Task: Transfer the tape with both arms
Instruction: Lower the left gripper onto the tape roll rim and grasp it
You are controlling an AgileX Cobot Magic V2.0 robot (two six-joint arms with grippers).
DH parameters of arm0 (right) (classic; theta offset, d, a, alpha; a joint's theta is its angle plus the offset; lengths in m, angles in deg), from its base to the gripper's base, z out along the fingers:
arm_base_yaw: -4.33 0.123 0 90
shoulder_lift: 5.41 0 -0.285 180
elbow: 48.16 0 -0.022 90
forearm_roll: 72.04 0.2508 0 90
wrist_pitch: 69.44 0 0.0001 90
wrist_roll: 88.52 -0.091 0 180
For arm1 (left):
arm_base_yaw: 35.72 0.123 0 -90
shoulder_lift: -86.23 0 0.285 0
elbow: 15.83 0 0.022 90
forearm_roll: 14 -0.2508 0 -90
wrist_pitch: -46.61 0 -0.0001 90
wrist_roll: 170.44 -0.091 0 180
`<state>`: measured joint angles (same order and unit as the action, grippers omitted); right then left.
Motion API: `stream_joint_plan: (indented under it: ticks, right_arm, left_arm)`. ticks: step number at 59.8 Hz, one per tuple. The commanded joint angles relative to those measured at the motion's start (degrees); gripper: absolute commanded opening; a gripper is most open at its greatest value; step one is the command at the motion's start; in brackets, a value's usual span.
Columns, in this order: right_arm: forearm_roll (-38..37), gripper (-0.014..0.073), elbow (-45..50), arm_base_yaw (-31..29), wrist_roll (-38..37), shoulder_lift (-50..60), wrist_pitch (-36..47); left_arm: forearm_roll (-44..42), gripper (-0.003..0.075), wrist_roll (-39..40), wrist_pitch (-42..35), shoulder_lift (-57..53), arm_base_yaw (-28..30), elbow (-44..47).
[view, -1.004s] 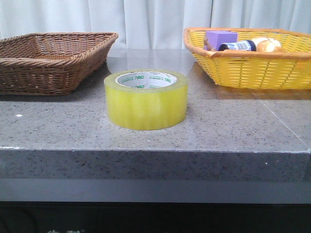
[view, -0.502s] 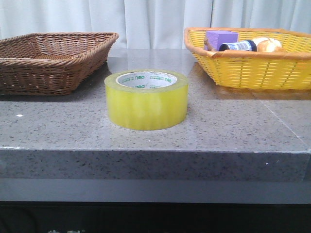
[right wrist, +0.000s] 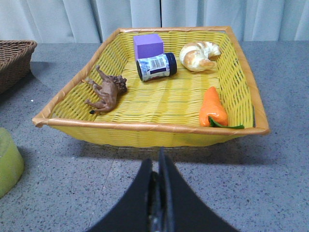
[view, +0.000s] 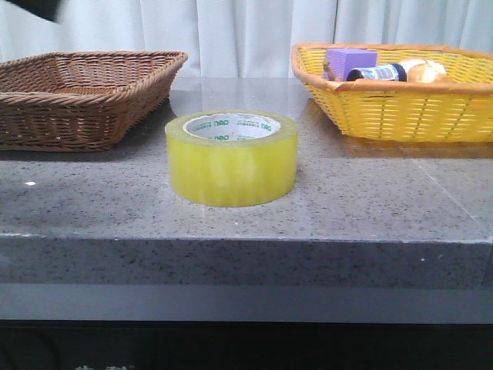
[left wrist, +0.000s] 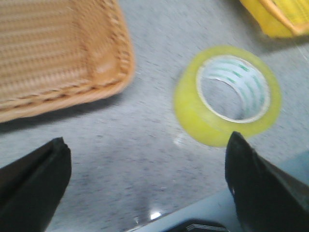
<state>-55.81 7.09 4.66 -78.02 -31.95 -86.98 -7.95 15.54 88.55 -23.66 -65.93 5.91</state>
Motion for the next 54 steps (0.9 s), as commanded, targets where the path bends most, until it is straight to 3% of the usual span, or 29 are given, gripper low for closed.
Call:
stream_joint_plan:
  ticks: [1, 19, 54]
  right_arm:
    - [0.49, -0.0069, -1.45, -0.18, 0.74, -0.34, 5.05]
    - [0.49, -0.0069, -1.45, -0.18, 0.74, -0.34, 5.05]
    - [0.54, -0.0069, -1.45, -0.18, 0.69, -0.34, 5.07]
  left_arm:
    - [2.92, 0.0638, 0.74, -1.66, 4.41, -2.77, -5.08]
    - [8.37, 0.0638, 0.74, 1.32, 17.84, -4.55, -13.92]
    - [8.76, 0.0637, 0.64, 1.54, 29.9, -4.55, -21.26]
